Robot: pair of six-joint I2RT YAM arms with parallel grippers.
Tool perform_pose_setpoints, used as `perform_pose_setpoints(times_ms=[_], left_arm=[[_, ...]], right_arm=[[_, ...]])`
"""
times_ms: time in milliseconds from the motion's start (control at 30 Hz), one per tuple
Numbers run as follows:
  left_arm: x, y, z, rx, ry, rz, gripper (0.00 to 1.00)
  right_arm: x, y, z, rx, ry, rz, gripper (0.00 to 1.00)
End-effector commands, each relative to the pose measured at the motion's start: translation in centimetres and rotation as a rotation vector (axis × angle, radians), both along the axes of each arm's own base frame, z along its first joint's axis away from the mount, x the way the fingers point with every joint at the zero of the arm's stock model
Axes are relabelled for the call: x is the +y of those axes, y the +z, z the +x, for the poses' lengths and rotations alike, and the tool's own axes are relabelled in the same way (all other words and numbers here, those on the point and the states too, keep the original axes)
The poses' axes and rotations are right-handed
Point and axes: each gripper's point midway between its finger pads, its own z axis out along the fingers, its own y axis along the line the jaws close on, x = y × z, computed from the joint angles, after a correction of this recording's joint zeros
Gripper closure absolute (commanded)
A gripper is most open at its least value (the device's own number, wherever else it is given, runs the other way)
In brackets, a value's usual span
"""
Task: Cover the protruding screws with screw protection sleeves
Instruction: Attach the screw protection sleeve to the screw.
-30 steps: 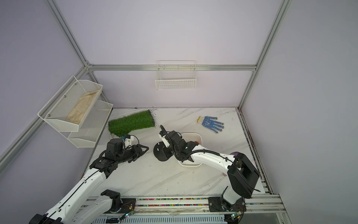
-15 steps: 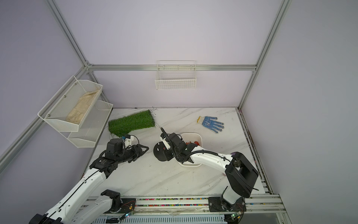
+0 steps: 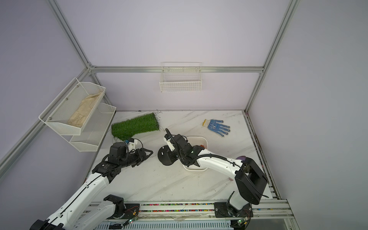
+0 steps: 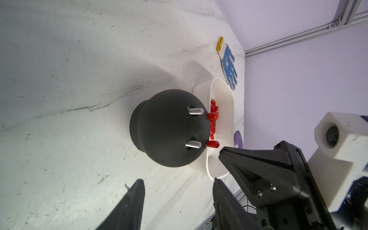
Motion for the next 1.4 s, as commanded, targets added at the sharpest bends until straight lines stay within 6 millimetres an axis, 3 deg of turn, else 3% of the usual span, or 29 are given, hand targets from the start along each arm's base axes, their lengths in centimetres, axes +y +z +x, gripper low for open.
perform_pose_setpoints(times_ms=[0,467,1067,1367], left_arm=[[-0.2,0.4,0.2,-0.031,0.0,-0.022,0.44],[-0.2,0.4,0.3,-0.03,-0.003,-0.021,0.44],[-0.2,0.2,0.3,-0.026,-0.002,-0.018,0.44],[-0.1,0.1,0.2,-0.024,0.0,-0.019,0.44]], right_arm=[[0.3,2.2,0.6,-0.029,-0.012,0.042,0.91],[-0.3,-0.2,1.5,0.005,-0.036,0.001,0.91],[-1.6,-3.9,0.7,0.053,-0.047,-0.058,0.91],[-1.9,-3.9,1.0,0.05,-0.058,-0.09,0.91]])
